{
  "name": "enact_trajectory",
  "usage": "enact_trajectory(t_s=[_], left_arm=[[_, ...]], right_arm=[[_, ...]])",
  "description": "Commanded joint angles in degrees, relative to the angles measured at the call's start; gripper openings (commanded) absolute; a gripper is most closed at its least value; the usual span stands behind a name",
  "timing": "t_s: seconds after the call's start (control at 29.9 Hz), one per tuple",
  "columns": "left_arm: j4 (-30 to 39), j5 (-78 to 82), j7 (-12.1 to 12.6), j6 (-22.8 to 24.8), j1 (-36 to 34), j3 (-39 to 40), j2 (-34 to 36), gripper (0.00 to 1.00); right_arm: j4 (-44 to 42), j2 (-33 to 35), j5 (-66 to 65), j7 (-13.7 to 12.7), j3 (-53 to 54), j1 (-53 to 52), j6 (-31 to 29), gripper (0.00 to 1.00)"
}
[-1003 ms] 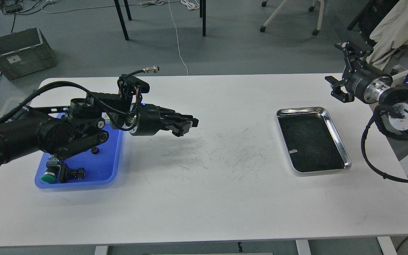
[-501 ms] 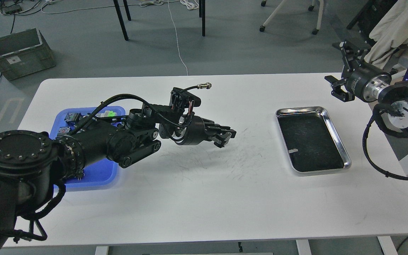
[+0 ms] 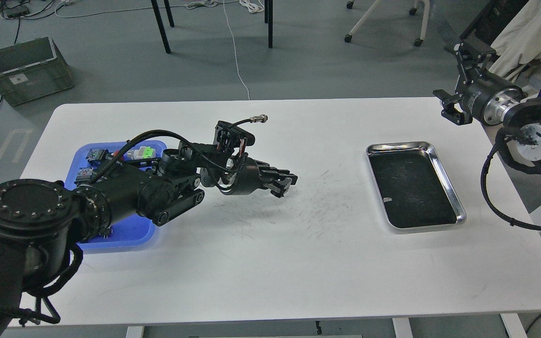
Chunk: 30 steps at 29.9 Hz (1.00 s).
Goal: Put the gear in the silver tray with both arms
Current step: 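Carry the black gear with the left gripper toward the table center, then lower the gear and open the left gripper between the trays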
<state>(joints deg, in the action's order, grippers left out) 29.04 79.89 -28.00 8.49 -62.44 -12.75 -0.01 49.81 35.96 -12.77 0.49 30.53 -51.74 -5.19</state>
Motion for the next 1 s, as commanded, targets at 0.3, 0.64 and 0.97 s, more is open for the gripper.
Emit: enact_trajectory(t_s=[0.3, 0.64, 0.97], left_arm=[[3.47, 0.18, 0.0, -0.31, 2.06, 0.27, 0.01, 0.07], [5.67, 0.0, 0.0, -0.49, 2.76, 0.27, 0.01, 0.1], [6.12, -2.37, 0.0, -0.4, 2.76, 0.36, 0.01, 0.2]], right_arm=[[-0.06, 1.57, 0.11, 0.13, 0.93, 0.32, 0.0, 0.99], [0.2, 1.57, 0.02, -0.05, 0.32, 0.24, 0.0, 0.99], [0.9, 1.66, -0.06, -0.22, -0.12, 0.32, -0.53, 0.99]])
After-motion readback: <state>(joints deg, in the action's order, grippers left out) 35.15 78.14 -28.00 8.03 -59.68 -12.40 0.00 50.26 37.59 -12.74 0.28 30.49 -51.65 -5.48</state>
